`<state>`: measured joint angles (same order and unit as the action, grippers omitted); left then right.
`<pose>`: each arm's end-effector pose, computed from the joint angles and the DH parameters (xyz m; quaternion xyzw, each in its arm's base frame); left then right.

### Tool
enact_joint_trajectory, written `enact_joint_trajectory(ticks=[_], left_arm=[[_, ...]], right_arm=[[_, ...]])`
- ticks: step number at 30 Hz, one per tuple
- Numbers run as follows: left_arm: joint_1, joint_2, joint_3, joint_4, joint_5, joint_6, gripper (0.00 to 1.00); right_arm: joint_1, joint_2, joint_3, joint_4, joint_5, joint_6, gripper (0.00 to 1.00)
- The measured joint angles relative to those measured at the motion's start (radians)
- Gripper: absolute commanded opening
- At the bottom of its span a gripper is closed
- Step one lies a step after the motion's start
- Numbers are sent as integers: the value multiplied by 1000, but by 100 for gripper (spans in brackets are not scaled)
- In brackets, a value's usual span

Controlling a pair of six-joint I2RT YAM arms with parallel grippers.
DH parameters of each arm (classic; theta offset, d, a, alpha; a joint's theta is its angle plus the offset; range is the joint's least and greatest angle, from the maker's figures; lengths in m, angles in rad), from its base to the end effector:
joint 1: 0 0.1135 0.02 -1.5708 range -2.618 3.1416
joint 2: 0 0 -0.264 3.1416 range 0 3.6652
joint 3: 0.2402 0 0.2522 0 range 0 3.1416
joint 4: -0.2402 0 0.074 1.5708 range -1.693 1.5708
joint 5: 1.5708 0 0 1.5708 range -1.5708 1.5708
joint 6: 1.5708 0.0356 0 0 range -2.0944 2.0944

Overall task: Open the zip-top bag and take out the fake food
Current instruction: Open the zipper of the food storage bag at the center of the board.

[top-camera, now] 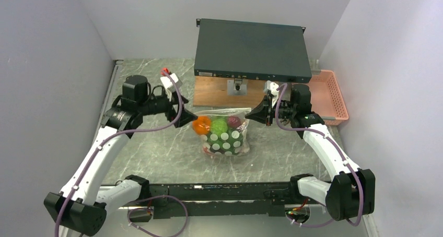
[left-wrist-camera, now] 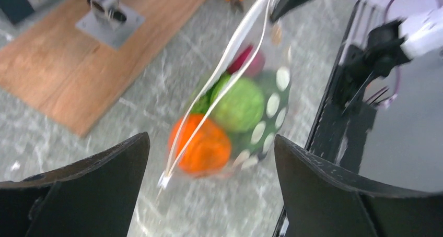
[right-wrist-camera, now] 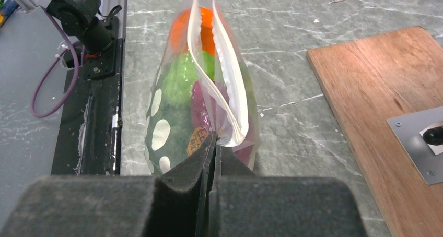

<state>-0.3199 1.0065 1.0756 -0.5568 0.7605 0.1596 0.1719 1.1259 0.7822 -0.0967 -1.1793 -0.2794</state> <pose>0.1890 -0.0885 0.3666 0.3748 0.7275 -0.3553 0.4516 0.2273 0.0729 0.2884 -0.4473 0.6175 0.4450 0.4697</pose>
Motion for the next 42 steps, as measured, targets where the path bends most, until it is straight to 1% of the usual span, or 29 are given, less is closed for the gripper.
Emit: enact_joint_trajectory(ticks=[2,5,7,10,12,15,19,21,28,32,34,42], left_arm=[[0,34,31,72,34,-79,99],[-6,142,113,169,77,-201,100],[-18,222,167,193,77,-233,100],[-56,306,217,184,61,-229,97],[-79,337,236,171,58,-219,92],[-106,368,253,159,56,-177,90],[-129,375,253,150,55,-127,89],[-138,373,249,154,54,-100,86],[-154,324,137,181,55,-21,85],[-154,301,106,196,54,4,79],[-154,295,106,206,56,14,78],[-154,277,91,209,154,39,74]], right_arm=[[0,0,0,0,0,-2,0],[2,0,-2,0,0,-5,0],[2,0,-3,0,-1,-10,0],[3,0,-4,-1,-5,-21,0],[5,0,-4,-1,-8,-26,0],[10,0,-4,-5,-17,-44,0],[23,0,-3,-35,-37,-97,0],[32,0,2,-54,-46,-127,0],[89,2,68,-122,-82,-231,0],[128,13,116,-170,-86,-304,0],[146,20,135,-196,-86,-340,0],[166,35,154,-227,-86,-395,0]])
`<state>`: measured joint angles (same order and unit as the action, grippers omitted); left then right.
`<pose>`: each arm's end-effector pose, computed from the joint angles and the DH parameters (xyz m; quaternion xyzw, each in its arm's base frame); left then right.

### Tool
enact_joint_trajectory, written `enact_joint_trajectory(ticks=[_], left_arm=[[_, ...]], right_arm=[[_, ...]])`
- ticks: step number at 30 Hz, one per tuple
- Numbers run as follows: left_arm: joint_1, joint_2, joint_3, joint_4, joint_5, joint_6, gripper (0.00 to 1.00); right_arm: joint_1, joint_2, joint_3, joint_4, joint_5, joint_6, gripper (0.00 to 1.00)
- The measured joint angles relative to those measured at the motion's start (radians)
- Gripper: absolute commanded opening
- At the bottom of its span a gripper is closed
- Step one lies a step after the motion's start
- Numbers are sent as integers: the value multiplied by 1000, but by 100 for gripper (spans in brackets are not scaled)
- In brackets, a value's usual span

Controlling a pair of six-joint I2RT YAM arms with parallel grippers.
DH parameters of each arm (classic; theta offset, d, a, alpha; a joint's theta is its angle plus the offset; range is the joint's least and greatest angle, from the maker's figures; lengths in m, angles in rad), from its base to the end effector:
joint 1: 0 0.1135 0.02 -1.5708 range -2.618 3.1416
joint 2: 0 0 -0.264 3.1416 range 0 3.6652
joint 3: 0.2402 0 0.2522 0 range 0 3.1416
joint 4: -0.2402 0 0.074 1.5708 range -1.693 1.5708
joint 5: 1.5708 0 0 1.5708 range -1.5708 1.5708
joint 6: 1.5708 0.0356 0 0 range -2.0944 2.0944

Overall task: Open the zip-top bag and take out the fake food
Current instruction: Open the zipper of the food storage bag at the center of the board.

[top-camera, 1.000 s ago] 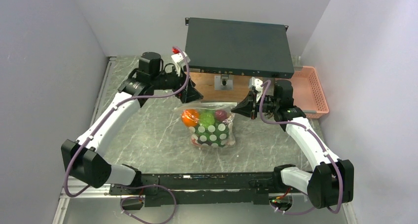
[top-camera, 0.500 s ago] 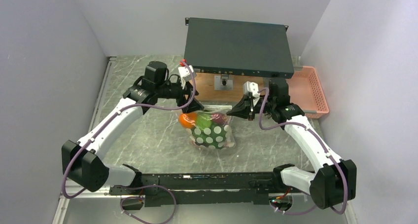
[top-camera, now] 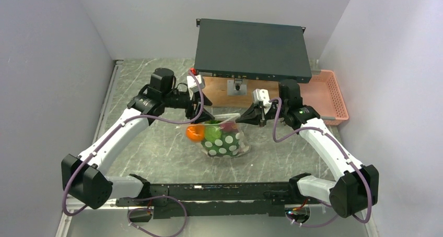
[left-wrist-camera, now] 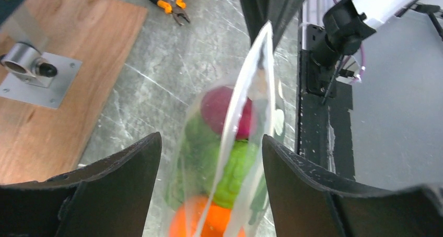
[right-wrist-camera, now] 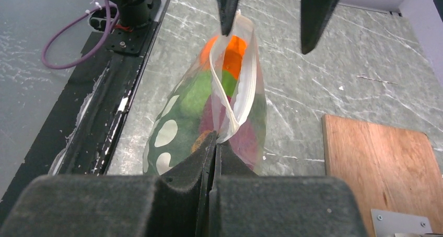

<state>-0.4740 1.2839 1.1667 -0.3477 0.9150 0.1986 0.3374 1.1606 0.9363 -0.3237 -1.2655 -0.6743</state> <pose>0.2373 -0.1534 0.3547 0.4709 0.6441 -0.4370 0.4151 0.2145 0.1112 0.3155 -0.5939 0.4749 0.4422 0.4755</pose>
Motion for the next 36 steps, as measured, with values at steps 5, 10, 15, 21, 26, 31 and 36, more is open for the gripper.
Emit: enact_joint_trajectory(ticks=[5,10,15,21,26,31,36], left_arm=[[-1,-31,-53,2,30,0,71],[-1,-28,-57,-18,15,26,56],[-1,-7,-56,-46,4,52,45],[-2,8,-56,-71,3,68,31],[-2,29,-56,-92,2,90,13],[-2,56,-55,-130,-10,110,0],[6,50,-23,-175,-76,68,0]], right_arm=[[3,1,1,-9,0,-10,0],[15,3,2,-9,0,-15,0],[18,4,2,-11,0,-16,0],[19,4,2,-13,0,-18,0],[29,10,4,-18,0,-27,0],[33,23,14,-18,3,-30,0],[38,39,14,18,34,2,5]])
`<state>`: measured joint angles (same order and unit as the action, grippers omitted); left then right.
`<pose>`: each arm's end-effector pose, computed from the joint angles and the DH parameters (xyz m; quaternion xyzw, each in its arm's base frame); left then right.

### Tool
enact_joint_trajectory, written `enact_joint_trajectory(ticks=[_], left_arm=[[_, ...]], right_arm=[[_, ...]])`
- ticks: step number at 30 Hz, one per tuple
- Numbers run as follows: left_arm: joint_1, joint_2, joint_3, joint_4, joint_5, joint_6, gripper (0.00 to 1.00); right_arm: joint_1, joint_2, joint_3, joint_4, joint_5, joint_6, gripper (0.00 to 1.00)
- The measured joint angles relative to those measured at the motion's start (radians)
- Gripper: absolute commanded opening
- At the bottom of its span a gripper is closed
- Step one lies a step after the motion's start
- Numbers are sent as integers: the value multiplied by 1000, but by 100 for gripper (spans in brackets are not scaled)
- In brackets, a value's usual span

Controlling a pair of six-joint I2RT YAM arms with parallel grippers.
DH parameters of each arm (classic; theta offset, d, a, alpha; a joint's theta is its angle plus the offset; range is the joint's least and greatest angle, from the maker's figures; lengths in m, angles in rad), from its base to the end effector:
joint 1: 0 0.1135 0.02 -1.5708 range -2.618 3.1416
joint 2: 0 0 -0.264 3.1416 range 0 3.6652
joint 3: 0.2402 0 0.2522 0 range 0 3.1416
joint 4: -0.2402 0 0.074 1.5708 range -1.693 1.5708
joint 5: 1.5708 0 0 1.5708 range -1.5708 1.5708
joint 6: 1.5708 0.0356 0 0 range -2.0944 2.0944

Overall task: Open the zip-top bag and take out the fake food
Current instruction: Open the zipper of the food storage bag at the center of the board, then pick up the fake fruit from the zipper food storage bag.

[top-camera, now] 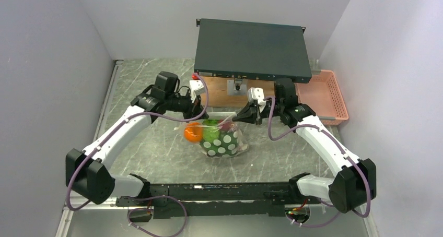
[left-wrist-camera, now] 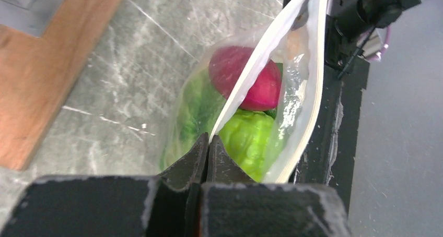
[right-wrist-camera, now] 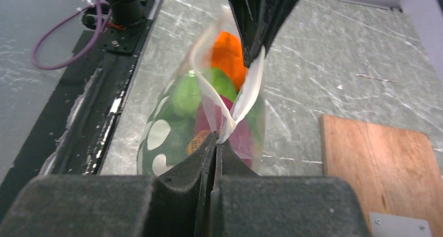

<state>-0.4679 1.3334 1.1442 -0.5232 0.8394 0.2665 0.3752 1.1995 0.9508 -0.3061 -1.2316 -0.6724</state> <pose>0.2413 -0.1516 0.3190 0.4564 0.7141 -0.4069 0.3409 0.2197 0.1226 0.3121 -0.6000 0.4771 0.4403 0.4674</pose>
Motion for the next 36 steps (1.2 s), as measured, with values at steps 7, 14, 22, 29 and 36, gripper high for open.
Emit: enact_joint_trajectory(ticks=[7,14,22,29,36], left_arm=[[42,-143,10,2,-108,-153,0],[55,-210,-9,6,-230,-316,0],[59,-249,-100,141,-327,-552,0],[34,-189,-138,237,-378,-694,0],[4,-166,-172,322,-379,-771,0]], right_arm=[[0,30,0,166,71,157,42],[0,51,23,232,96,269,61],[40,49,53,283,36,382,57],[220,60,85,137,104,232,50],[279,114,97,105,224,137,39]])
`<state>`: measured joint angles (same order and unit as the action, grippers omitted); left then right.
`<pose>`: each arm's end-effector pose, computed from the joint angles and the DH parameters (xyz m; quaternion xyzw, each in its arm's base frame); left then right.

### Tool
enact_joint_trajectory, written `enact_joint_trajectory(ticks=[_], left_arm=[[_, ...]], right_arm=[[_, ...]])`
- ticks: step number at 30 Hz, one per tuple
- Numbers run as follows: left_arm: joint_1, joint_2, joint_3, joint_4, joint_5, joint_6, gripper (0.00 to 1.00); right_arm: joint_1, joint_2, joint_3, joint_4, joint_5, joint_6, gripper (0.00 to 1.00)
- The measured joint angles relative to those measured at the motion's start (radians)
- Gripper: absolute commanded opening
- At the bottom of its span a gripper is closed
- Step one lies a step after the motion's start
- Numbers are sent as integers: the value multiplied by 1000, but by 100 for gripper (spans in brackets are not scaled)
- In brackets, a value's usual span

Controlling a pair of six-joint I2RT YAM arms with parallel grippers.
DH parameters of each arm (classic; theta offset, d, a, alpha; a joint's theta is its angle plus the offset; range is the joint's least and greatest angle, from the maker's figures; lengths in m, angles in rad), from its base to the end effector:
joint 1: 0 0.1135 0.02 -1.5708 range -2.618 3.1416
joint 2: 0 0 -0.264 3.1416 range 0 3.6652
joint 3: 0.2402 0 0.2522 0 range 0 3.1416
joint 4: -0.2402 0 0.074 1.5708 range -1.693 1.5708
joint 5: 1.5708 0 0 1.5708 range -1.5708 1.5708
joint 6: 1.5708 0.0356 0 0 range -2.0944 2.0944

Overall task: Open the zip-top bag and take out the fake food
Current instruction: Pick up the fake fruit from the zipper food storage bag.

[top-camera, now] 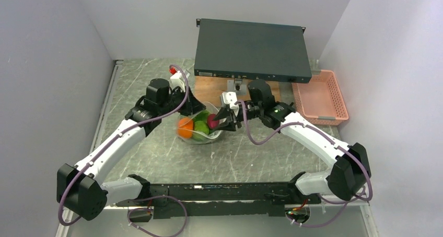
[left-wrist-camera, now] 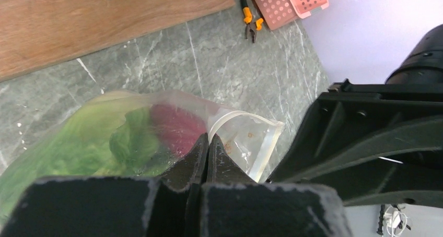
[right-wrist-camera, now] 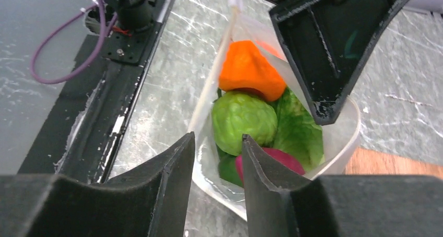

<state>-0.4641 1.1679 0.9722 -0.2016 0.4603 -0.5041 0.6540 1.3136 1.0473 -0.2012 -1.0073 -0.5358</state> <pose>0.2309 -0.1332 0.3266 0.1101 0.8131 -0.4190 0.3887 0.2103 0.1991 0.3203 -0.6275 0.4760 0.4374 0.4339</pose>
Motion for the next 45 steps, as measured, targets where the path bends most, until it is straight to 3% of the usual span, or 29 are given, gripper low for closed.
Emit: enact_joint_trajectory(ticks=[5,15,30,45], left_arm=[[-10,0,-12,29,15,-20,0],[-24,0,-20,51,40,-39,0],[-44,7,-23,78,50,-40,0],[-70,28,-23,93,77,-40,0]], right_arm=[[14,30,0,15,62,-23,39],[82,56,0,8,143,-169,62],[112,106,0,-105,226,-407,74],[155,155,0,-106,303,-516,80]])
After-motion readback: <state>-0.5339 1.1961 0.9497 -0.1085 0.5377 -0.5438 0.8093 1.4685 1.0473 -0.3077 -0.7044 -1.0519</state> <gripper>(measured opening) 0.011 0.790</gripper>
